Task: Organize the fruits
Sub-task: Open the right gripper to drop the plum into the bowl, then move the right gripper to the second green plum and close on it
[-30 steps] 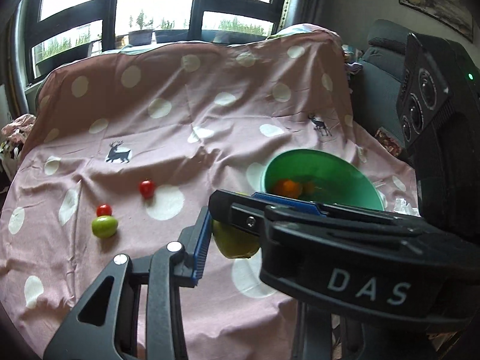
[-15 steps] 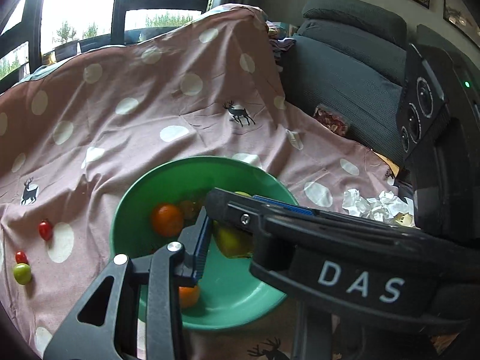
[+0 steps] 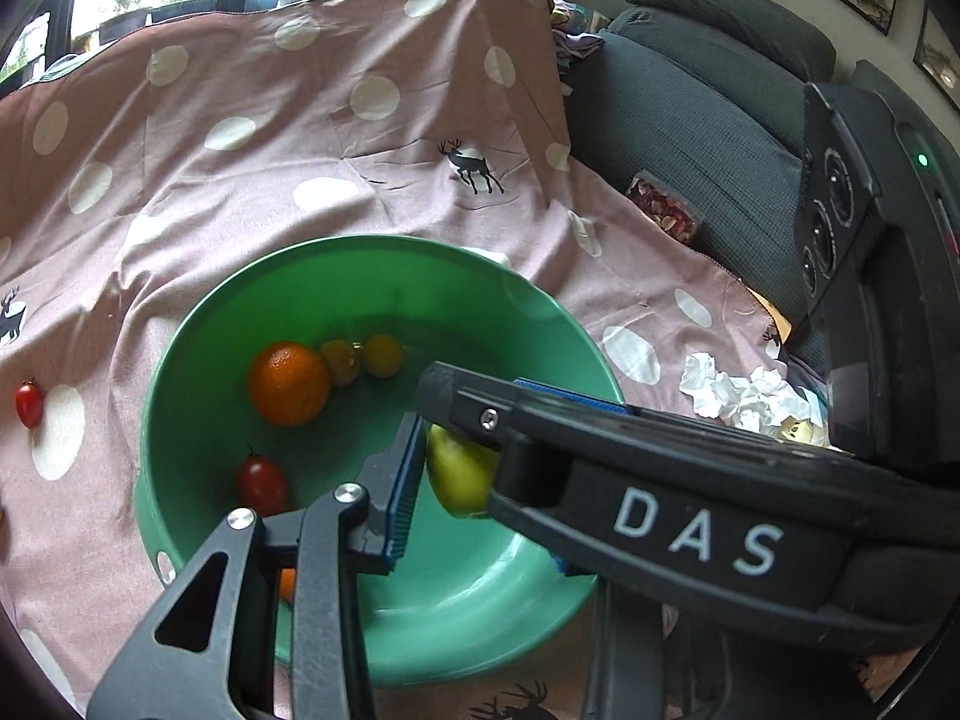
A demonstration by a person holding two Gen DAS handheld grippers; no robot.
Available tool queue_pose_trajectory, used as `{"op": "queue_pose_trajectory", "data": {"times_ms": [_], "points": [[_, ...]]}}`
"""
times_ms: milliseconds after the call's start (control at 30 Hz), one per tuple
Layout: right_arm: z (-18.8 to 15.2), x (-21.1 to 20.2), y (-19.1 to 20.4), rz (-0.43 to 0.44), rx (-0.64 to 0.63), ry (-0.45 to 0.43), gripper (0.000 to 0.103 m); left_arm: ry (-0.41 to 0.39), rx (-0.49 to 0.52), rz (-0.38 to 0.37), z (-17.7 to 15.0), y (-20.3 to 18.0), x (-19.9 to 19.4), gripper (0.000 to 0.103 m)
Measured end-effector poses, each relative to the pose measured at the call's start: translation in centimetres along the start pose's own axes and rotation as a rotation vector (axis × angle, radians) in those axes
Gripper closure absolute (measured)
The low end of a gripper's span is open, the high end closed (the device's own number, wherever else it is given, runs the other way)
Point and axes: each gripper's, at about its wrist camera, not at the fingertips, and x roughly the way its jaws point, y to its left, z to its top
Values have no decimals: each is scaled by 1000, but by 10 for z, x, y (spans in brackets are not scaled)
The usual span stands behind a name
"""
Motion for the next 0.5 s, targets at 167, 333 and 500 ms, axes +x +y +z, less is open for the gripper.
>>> {"op": "queue_pose_trajectory", "data": {"times_ms": [167, 333, 500], "points": [[-2, -13, 12, 13, -31, -55, 49, -15, -31, -45, -1, 12, -23, 68], [-3, -25, 31, 36, -71, -137, 35, -87, -87, 14, -5, 45, -65, 59], [-6, -28, 56, 87, -117, -166, 34, -157, -236, 139, -11, 109, -113, 49]]}}
